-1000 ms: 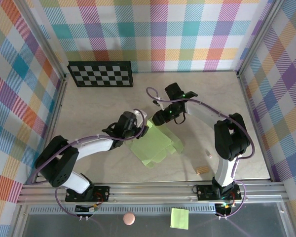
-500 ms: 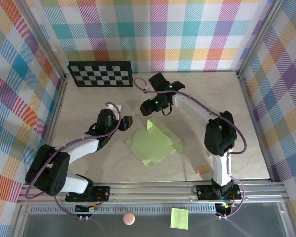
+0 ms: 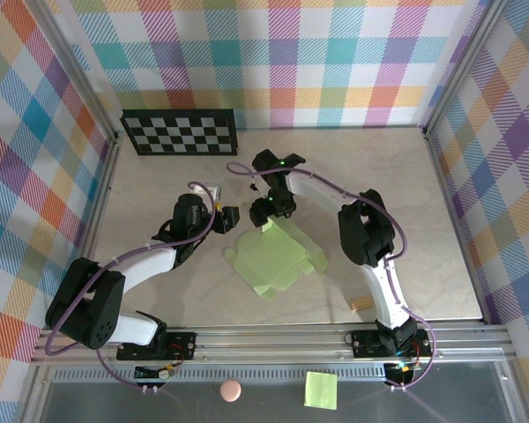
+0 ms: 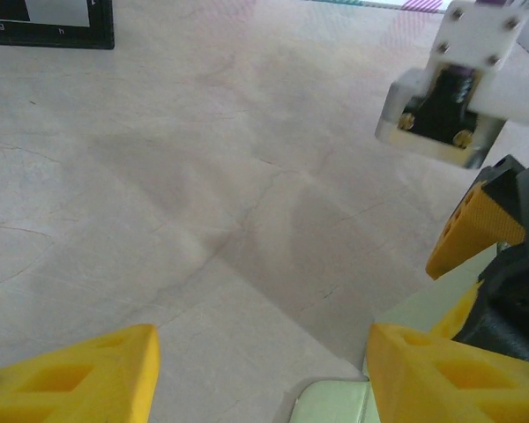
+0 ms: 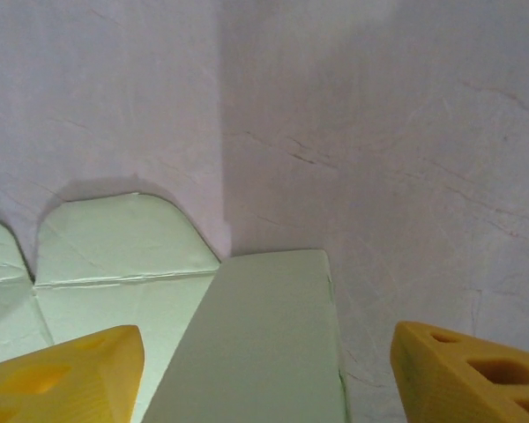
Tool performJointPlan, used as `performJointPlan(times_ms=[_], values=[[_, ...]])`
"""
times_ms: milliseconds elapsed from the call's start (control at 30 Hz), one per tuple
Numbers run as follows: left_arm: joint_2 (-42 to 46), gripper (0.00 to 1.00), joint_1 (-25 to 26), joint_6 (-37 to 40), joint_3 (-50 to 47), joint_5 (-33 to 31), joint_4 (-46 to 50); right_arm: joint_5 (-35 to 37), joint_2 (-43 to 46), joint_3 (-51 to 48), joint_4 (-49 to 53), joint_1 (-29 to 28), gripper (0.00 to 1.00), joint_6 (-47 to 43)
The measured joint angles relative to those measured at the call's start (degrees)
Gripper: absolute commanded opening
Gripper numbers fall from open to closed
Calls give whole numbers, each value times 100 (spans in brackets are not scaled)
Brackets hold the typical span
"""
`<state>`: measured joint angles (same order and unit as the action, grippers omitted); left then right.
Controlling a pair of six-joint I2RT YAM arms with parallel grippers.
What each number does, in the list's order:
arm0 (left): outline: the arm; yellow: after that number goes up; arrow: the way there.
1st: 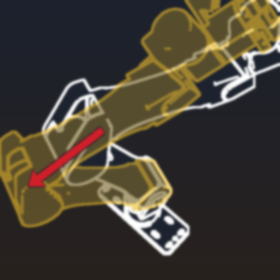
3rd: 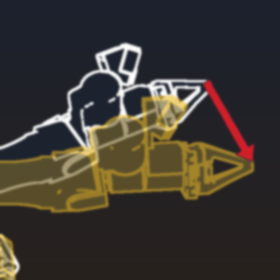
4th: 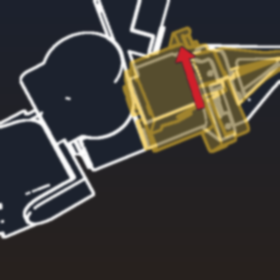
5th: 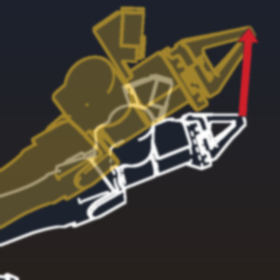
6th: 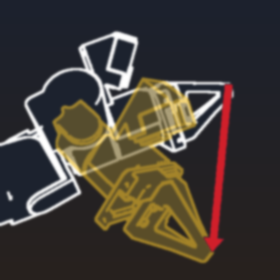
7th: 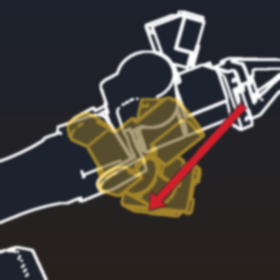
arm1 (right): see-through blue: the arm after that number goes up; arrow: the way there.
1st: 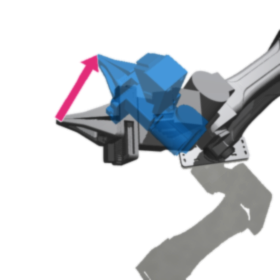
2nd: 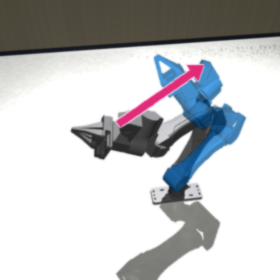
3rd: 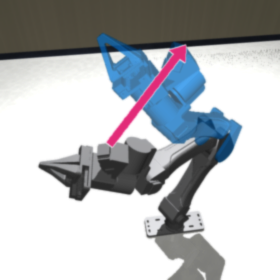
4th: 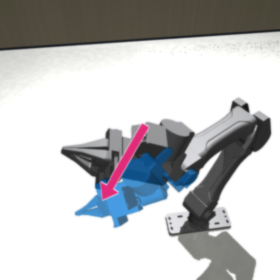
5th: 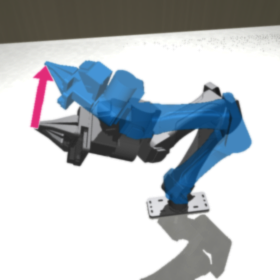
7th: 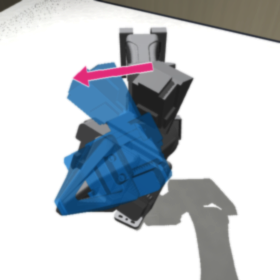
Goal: Fold the paper box
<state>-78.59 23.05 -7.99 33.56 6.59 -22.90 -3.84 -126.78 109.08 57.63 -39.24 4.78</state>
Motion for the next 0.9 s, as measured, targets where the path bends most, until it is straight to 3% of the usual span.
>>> performJointPlan(times_ms=[367, 900], values=[[-15, 61, 0, -15, -4, 2, -17, 155, -271, 116, 70, -24, 61, 81], [-68, 61, -11, -15, -44, 46, -26, 420, -273, 186, 52, -101, 34, -57]])
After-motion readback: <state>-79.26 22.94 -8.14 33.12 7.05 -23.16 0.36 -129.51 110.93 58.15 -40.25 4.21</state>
